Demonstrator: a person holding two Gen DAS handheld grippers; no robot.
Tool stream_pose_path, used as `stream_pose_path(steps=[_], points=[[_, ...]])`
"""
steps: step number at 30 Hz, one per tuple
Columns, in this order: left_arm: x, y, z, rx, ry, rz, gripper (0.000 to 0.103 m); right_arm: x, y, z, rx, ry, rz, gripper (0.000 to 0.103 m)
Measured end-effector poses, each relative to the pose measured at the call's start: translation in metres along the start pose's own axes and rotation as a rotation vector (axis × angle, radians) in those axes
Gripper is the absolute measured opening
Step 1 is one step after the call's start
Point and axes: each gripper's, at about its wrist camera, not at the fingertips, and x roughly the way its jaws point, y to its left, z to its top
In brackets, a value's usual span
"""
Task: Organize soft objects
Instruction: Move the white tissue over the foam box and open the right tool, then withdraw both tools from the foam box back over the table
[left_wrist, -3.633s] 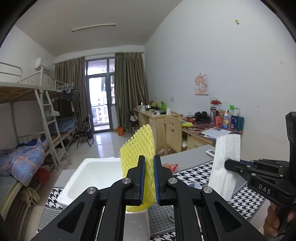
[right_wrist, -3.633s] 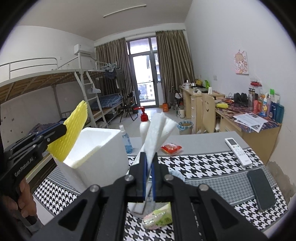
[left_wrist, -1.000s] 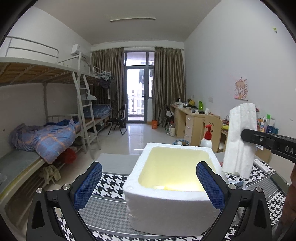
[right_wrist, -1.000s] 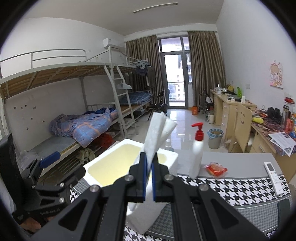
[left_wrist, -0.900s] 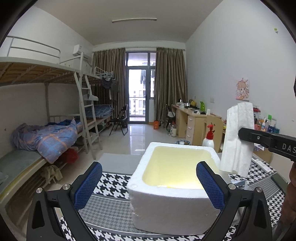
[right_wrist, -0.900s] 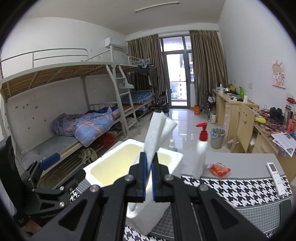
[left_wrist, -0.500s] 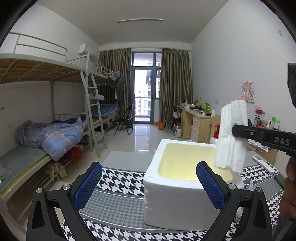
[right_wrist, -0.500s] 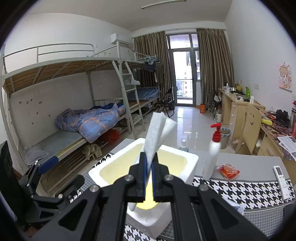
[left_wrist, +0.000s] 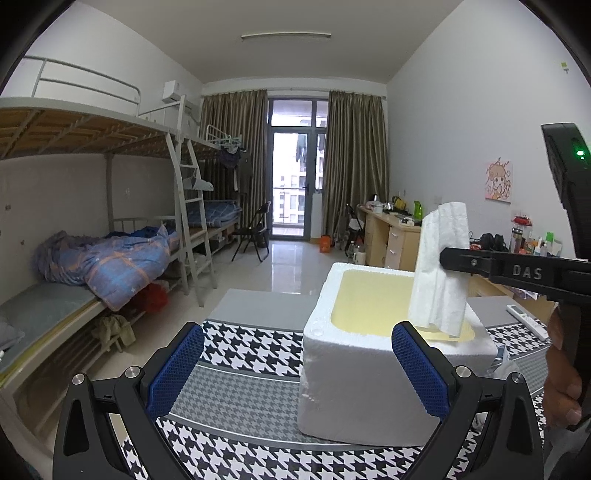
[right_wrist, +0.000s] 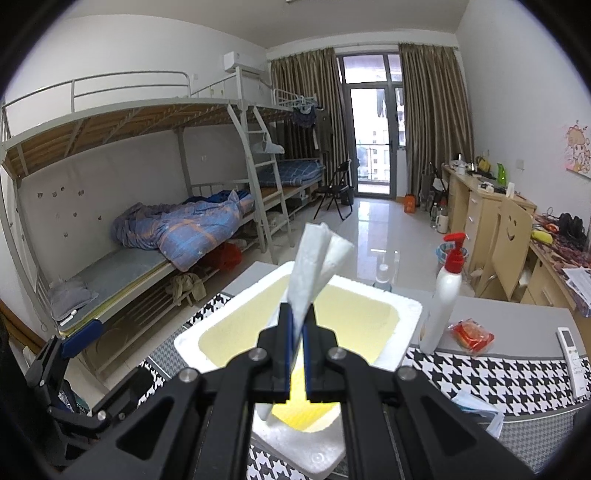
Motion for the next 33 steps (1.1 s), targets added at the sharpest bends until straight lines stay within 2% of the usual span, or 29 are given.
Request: stream_pose_path(steps=[9, 11, 13, 15, 17, 25, 33], points=[[0.001, 0.002, -0.005, 0.0, 0.019, -0.007, 0.102, 0.016, 0.01, -0.002, -0.044, 0.058, -0.016, 0.008], [0.0, 0.002, -0.006, 0.001, 0.02, -0.008, 0.102, 0.018, 0.011, -0.002, -0.046, 0.066, -0.015, 0.013], [0.0, 0.002, -0.006, 0.001, 0.019, -0.007, 0.102, 0.018, 0.009, -0.002, -0.032, 0.068, -0.005, 0.028], [-0.001, 0.002, -0.006, 0.0, 0.02, -0.008, 0.102, 0.018, 0.006, -0.002, -0.018, 0.064, 0.009, 0.068], [-0.001, 0.002, -0.006, -0.003, 0.022, -0.007, 0.102, 0.015, 0.006, -0.002, -0.015, 0.051, 0.016, 0.079], [-0.002, 0.001, -0.006, -0.008, 0.028, -0.01, 0.102, 0.014, 0.012, -0.007, -0.032, 0.069, 0.028, 0.08], [-0.003, 0.001, -0.004, -0.004, 0.033, -0.009, 0.102, 0.004, 0.006, -0.007, -0.018, 0.047, 0.027, 0.085]])
